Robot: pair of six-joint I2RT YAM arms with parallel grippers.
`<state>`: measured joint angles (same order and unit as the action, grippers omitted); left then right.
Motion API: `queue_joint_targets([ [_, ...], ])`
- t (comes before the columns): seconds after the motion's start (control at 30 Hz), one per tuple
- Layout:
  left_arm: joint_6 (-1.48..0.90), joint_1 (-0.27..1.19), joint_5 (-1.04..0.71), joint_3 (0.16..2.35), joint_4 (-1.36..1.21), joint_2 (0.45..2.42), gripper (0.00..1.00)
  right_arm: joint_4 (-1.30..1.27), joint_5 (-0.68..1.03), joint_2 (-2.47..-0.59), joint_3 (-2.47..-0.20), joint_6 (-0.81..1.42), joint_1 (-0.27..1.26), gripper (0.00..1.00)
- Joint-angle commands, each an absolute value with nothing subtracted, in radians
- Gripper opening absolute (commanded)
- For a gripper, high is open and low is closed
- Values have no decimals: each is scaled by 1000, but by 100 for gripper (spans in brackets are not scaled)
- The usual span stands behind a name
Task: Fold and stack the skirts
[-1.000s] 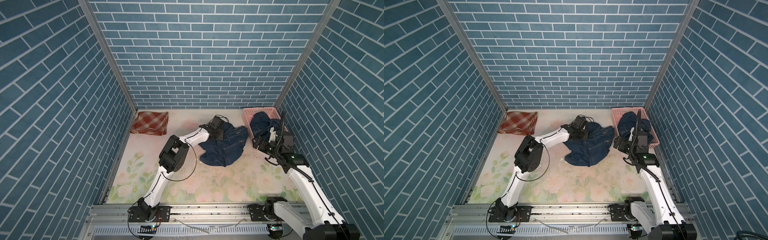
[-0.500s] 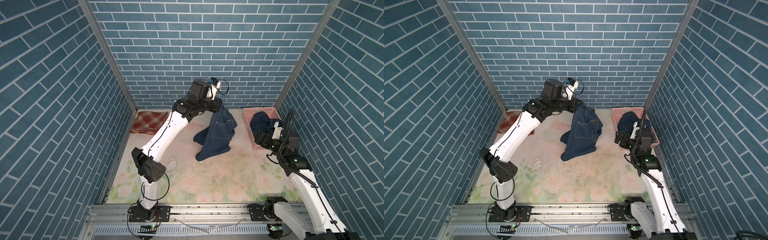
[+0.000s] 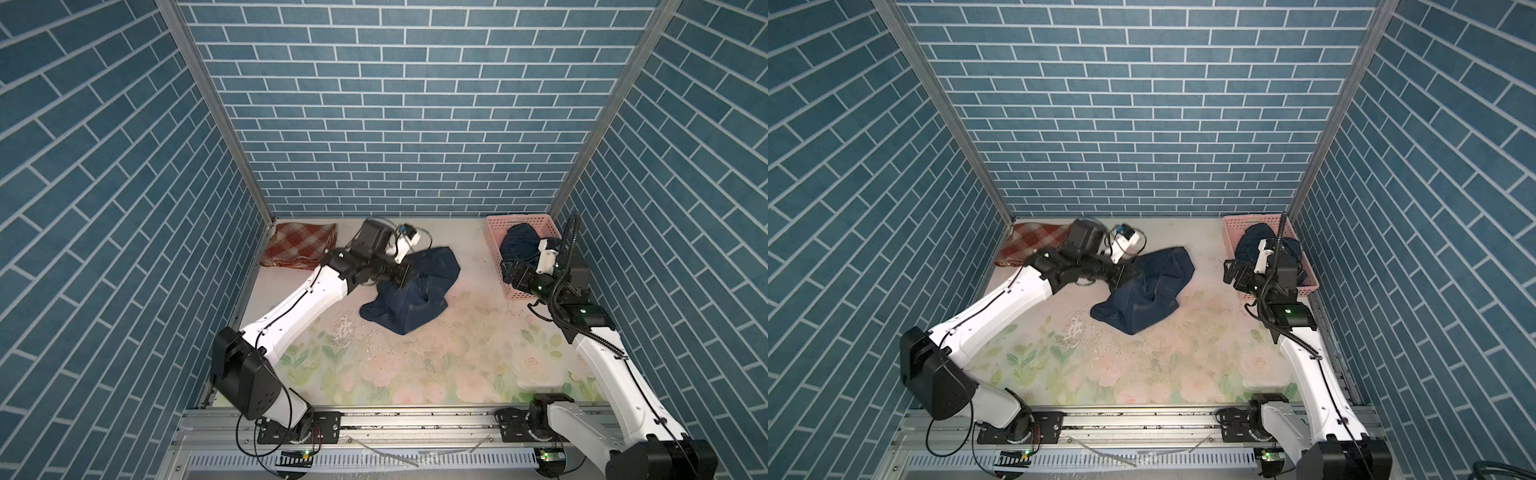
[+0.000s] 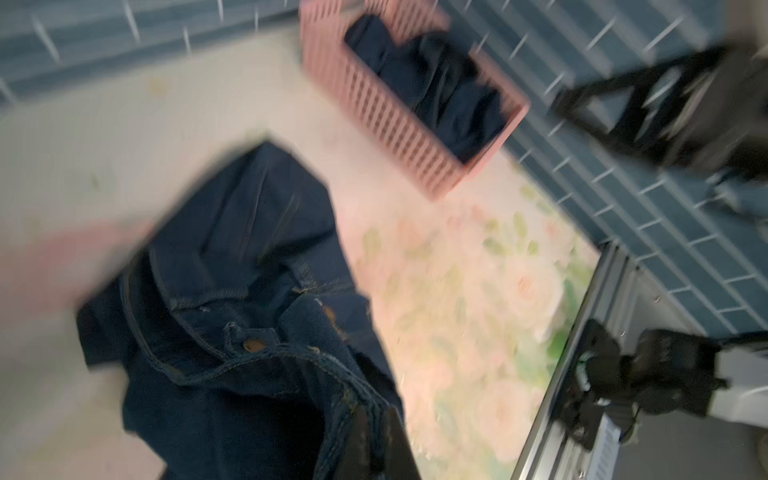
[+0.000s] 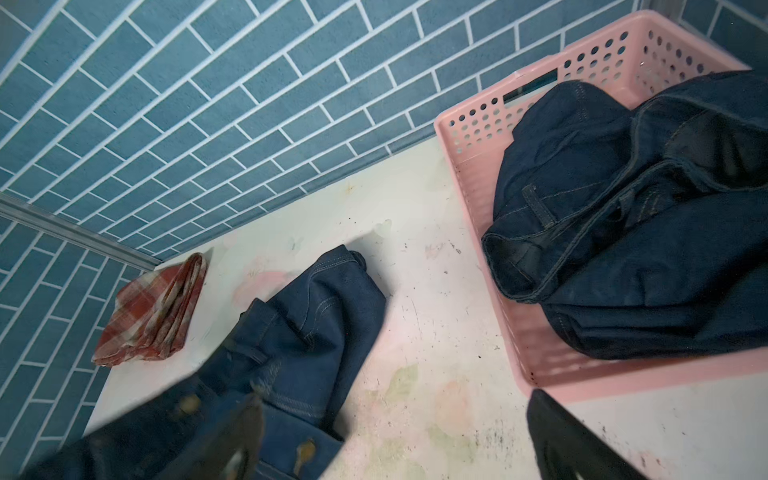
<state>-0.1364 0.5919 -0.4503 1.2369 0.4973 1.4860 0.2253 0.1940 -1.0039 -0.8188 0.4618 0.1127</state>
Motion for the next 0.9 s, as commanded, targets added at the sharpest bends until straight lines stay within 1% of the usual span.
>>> queue_joint_targets([
  [0.0, -238, 576, -487, 999, 211, 1425, 0, 200, 178, -1080, -840, 421, 175, 98],
  [0.07, -307, 578, -473, 862, 87, 1408, 0, 199, 141, -1152, -880, 420, 231, 98],
  [0.17, -397, 579, -421, 716, -58, 1388, 0, 190, 124, -1273, -950, 434, 304, 97],
  [0.3, -488, 577, -343, 570, -204, 1381, 0, 198, 95, -1445, -1072, 432, 419, 96],
  [0.43, -553, 578, -301, 471, -322, 1387, 0, 231, 61, -1630, -1251, 420, 525, 95],
  [0.67, -586, 577, -281, 407, -372, 1386, 0, 305, 22, -1963, -1593, 407, 643, 94],
  [0.77, -581, 577, -273, 396, -348, 1358, 0, 318, 30, -2068, -1707, 428, 663, 93],
  [0.87, -570, 577, -260, 391, -313, 1321, 0, 346, 35, -2158, -1814, 449, 686, 90],
])
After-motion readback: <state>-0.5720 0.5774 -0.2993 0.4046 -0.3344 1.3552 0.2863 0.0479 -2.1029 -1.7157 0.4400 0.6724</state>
